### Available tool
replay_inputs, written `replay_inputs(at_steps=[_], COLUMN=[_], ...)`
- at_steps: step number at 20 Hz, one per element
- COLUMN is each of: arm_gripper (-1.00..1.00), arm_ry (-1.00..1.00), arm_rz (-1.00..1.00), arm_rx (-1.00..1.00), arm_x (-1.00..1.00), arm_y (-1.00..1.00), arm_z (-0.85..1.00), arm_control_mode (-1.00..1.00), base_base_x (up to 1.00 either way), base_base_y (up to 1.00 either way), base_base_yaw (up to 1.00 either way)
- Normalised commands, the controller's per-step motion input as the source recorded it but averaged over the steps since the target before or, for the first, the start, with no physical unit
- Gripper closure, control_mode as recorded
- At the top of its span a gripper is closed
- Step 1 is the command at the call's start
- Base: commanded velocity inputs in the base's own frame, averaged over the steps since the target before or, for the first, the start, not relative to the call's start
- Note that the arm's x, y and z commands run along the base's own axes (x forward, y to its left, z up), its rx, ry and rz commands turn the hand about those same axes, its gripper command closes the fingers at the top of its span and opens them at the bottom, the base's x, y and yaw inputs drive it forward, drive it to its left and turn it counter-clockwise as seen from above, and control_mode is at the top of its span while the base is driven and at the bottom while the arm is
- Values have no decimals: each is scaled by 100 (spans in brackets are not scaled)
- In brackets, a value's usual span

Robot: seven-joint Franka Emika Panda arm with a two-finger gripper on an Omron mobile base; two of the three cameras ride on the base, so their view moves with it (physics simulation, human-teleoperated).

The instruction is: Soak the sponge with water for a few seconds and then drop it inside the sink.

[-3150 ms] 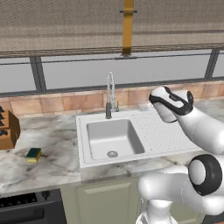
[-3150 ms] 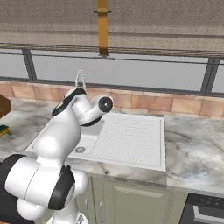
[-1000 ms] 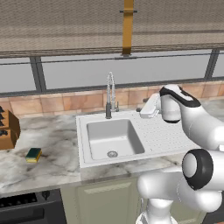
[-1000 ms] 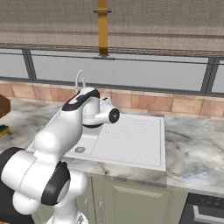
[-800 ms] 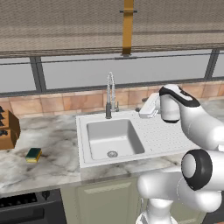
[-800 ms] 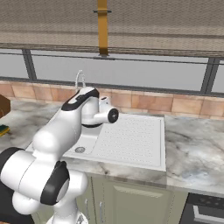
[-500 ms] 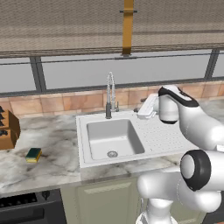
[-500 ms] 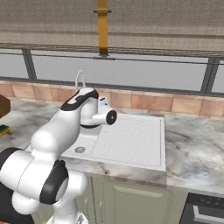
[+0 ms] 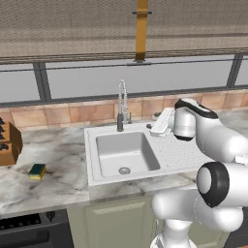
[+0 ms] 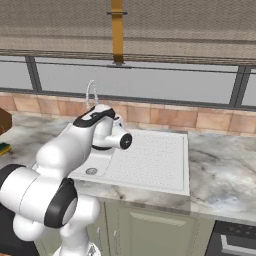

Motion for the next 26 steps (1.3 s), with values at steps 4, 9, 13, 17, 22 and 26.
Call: replay_inputs(at_steps=[4,9,13,17,22,26], arm_gripper=[-100,-100,-100,-100,-100,-100], arm_ry=[0,0,0,0,0,0], arm_rz=[0,0,0,0,0,0], arm_rx=[1,2,1,2,3,2], arm_x=[8,7,14,17,2,11], arm_y=[0,0,0,0,6,10], arm_z=[-3,0,0,0,0,0], arm_control_mode=[-100,-100,-100,-100,-100,-100], base_base_x=[0,0,0,0,0,0], base_base_y=[0,0,0,0,0,0], base_base_yaw=[0,0,0,0,0,0])
